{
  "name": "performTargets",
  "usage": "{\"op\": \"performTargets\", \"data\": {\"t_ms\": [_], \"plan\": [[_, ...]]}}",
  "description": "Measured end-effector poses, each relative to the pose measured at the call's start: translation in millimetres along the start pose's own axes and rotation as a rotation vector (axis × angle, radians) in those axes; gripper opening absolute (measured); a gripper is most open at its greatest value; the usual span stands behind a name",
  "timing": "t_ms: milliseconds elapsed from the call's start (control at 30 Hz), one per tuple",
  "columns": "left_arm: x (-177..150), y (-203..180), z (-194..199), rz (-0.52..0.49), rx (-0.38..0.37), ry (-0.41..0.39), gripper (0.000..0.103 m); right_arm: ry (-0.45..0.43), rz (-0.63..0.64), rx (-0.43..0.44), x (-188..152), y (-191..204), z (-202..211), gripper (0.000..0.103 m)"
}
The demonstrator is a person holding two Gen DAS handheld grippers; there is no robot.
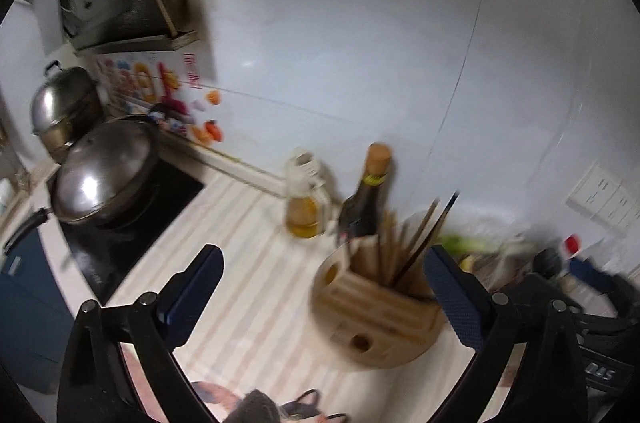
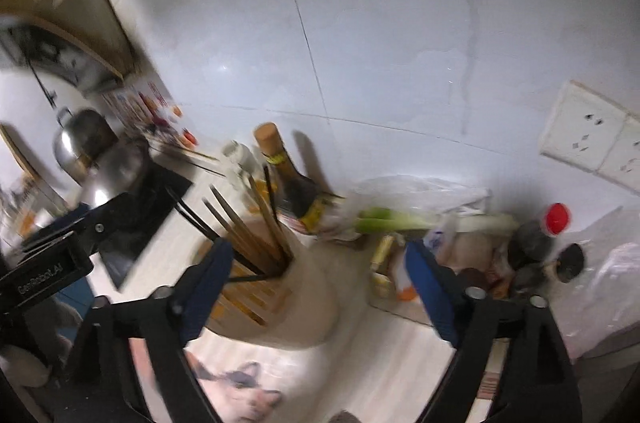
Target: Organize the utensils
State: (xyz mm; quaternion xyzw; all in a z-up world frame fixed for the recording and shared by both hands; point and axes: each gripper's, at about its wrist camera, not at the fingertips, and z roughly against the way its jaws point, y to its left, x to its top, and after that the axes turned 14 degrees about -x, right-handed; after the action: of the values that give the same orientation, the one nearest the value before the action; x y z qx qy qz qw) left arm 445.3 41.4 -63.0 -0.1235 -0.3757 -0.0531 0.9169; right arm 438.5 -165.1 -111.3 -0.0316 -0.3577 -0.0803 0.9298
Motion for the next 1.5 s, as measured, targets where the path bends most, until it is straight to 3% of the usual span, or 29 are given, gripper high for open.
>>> {"op": "performTargets", "data": {"t_ms": [233,467,800,1067,1500], "plan": [[-38.6,0.2,-0.8,-0.011,0.059,0.013,0.103,-0.031,0.065,-0.103,-34.6,12.6,-0.4,0.102],[-50.1,-6.0,10.9,0.001,0.067,-0.009,0.103,-0.057,0.069,-0.131,-44.1,11.1,6.2,0.102],[-69.2,-20.0,52.6,0.001,0.065,-0.053,0.103,-0.161,0.066,-0.155,-57.1,0.5,53.2,0.102],[-102.9,-34.0,116.1,-0.04,0.053,-0.091,0.103,-0.224,0.039,-0.181,-98.1,-10.2,118.8,0.102],[-175.7,-38.2,246.0,-0.074,0.008,-0.154,0.103,-0.302,-0.041,-0.244,-193.1,-12.8,278.0,0.103]]}}
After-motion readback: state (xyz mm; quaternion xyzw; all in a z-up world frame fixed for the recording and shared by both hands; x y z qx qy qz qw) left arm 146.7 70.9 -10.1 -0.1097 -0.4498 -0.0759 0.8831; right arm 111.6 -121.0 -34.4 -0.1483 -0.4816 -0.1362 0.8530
